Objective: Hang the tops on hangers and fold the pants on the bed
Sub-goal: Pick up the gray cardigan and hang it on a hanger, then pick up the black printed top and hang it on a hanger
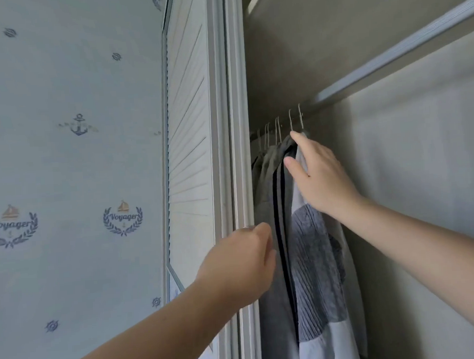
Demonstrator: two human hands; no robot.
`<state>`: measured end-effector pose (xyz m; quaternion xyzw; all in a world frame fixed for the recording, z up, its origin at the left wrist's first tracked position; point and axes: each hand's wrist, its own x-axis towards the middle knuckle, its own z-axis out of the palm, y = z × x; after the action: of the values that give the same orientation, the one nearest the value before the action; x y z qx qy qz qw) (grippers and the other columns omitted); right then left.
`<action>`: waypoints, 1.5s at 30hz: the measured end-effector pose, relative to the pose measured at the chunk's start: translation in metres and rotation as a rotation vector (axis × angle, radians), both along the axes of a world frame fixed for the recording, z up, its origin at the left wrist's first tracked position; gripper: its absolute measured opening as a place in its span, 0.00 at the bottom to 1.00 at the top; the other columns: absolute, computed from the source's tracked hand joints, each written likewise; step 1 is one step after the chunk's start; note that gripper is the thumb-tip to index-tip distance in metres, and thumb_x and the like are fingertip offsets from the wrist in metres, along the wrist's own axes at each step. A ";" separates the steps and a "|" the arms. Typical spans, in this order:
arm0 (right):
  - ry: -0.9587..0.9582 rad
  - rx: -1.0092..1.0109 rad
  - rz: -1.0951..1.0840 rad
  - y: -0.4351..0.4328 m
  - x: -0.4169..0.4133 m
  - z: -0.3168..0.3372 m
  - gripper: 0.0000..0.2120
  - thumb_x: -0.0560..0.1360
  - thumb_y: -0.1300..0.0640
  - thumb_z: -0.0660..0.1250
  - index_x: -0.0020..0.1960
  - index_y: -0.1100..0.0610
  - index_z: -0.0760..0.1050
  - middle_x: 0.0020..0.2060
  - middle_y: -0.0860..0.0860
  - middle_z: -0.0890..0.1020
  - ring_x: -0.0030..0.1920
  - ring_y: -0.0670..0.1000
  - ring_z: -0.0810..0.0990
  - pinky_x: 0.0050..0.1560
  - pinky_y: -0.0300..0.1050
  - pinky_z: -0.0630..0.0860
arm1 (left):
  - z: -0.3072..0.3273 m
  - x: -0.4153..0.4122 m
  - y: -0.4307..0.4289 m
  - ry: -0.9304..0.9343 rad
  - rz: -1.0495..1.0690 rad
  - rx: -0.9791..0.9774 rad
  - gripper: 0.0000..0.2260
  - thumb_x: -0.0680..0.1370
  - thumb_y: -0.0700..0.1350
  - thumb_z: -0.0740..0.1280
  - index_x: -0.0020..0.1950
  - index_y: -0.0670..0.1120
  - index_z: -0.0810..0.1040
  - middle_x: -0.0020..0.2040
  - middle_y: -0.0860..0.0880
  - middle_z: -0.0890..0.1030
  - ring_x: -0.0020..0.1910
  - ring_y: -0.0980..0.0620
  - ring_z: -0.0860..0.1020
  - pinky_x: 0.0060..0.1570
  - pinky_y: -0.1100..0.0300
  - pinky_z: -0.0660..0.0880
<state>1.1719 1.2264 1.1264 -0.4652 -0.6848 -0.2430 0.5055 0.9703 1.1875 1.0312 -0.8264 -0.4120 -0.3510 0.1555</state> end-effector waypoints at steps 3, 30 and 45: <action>-0.112 0.122 0.030 -0.032 -0.032 -0.014 0.29 0.81 0.38 0.49 0.80 0.44 0.52 0.80 0.46 0.58 0.80 0.50 0.52 0.77 0.53 0.51 | 0.000 -0.036 -0.021 0.036 0.044 0.086 0.06 0.82 0.55 0.58 0.55 0.53 0.69 0.52 0.56 0.74 0.47 0.53 0.75 0.45 0.56 0.75; -0.710 -0.088 0.992 -0.386 -0.581 -0.239 0.32 0.79 0.31 0.39 0.80 0.40 0.38 0.81 0.42 0.41 0.80 0.49 0.35 0.78 0.60 0.36 | -0.171 -0.533 -0.547 0.006 1.305 -0.109 0.32 0.78 0.69 0.43 0.80 0.60 0.44 0.82 0.55 0.40 0.78 0.51 0.30 0.78 0.44 0.37; -0.996 -0.482 1.499 -0.589 -0.824 -0.485 0.38 0.74 0.28 0.37 0.81 0.41 0.48 0.81 0.43 0.50 0.81 0.51 0.45 0.76 0.59 0.40 | -0.429 -0.594 -0.820 -0.423 1.891 -0.604 0.30 0.81 0.67 0.52 0.81 0.59 0.52 0.83 0.53 0.47 0.81 0.48 0.40 0.77 0.45 0.41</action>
<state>0.3476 0.6376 0.6412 0.1636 -0.9763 0.1241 0.0682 0.3764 0.3674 0.6020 -0.0873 -0.9876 -0.1043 0.0781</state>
